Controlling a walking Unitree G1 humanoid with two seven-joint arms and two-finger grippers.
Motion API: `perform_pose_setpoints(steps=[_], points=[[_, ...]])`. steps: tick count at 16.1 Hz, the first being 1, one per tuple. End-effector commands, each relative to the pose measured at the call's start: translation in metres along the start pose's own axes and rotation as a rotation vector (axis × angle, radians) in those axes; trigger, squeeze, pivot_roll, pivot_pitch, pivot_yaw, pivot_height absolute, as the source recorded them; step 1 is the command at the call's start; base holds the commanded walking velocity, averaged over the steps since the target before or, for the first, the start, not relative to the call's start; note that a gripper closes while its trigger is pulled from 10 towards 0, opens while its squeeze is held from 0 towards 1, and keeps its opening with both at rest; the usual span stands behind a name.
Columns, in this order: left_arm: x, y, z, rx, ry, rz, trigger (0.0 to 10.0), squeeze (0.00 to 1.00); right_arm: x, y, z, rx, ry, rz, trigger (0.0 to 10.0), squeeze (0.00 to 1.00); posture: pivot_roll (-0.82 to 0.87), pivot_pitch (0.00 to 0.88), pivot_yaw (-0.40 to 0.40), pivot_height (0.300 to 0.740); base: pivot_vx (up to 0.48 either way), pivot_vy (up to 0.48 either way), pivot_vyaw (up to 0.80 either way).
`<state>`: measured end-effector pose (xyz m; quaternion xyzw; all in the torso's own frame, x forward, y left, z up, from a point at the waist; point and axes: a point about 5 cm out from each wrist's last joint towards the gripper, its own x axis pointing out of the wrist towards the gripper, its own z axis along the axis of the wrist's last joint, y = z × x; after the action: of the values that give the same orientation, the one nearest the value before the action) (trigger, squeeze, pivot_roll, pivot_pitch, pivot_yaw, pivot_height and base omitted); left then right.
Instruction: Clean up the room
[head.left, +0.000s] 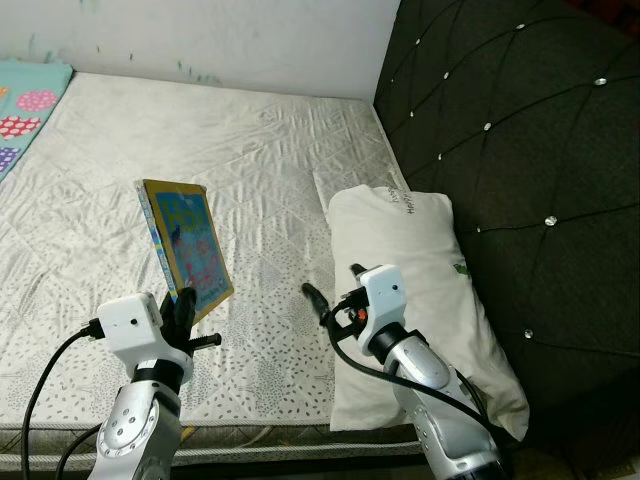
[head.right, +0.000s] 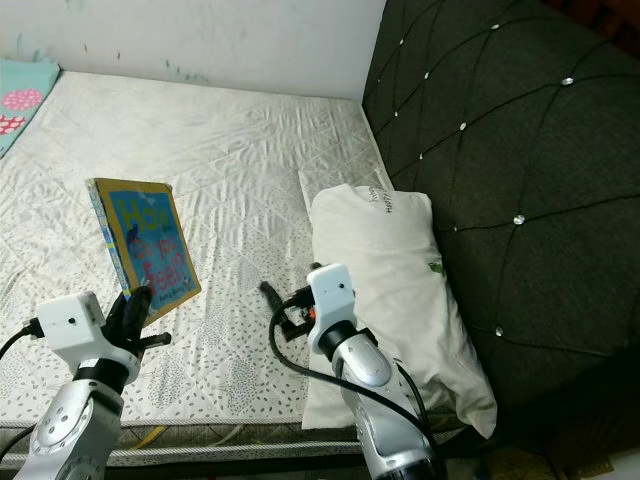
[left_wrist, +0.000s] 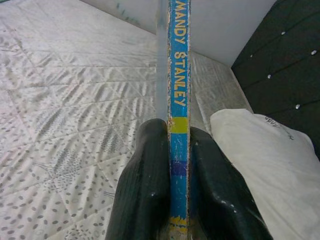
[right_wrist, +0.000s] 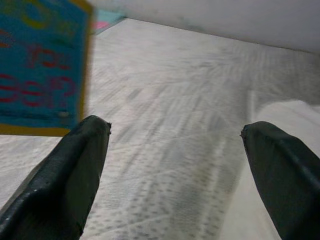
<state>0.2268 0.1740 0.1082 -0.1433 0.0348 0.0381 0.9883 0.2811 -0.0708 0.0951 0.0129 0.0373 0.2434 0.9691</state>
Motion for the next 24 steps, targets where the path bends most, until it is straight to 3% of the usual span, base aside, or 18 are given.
perform_pose_setpoints(steps=[1,4,5,8,10,14,24], points=[[0.003,-0.007,0.003,0.005,-0.029,-0.019,10.0,0.00,-0.001,-0.019,-0.005,-0.030,0.029,-0.124,10.0,0.00,0.02,0.020,-0.118,0.740,0.000,0.000,0.00],[0.003,-0.007,0.002,-0.003,-0.020,-0.016,10.0,0.00,-0.003,-0.039,0.000,-0.066,0.014,-0.209,10.0,0.00,0.02,0.026,-0.115,0.740,0.000,0.000,0.00],[0.002,-0.006,0.001,-0.003,-0.016,-0.012,10.0,0.00,-0.008,-0.056,0.004,-0.102,0.006,-0.278,10.0,0.00,0.01,0.032,-0.112,0.740,0.000,0.000,0.00],[0.003,-0.005,0.001,-0.001,-0.014,-0.010,10.0,0.00,-0.023,-0.082,0.006,-0.144,0.020,-0.358,10.0,0.00,0.00,0.035,-0.111,0.740,0.000,0.000,0.00],[0.000,-0.004,0.006,-0.004,-0.022,-0.001,10.0,0.00,-0.029,-0.089,0.008,-0.153,0.018,-0.370,10.0,0.00,-0.01,0.038,-0.108,0.740,0.000,0.000,0.00],[-0.032,0.021,0.014,0.004,-0.056,0.094,10.0,0.00,-0.053,-0.112,0.008,-0.177,0.037,-0.423,10.0,0.00,0.01,0.047,-0.118,0.740,0.000,0.000,0.00],[-0.019,0.014,0.017,0.007,-0.055,0.056,10.0,0.00,-0.050,-0.109,0.006,-0.145,0.046,-0.400,10.0,0.00,0.00,0.041,-0.110,0.740,0.000,0.000,0.00]])
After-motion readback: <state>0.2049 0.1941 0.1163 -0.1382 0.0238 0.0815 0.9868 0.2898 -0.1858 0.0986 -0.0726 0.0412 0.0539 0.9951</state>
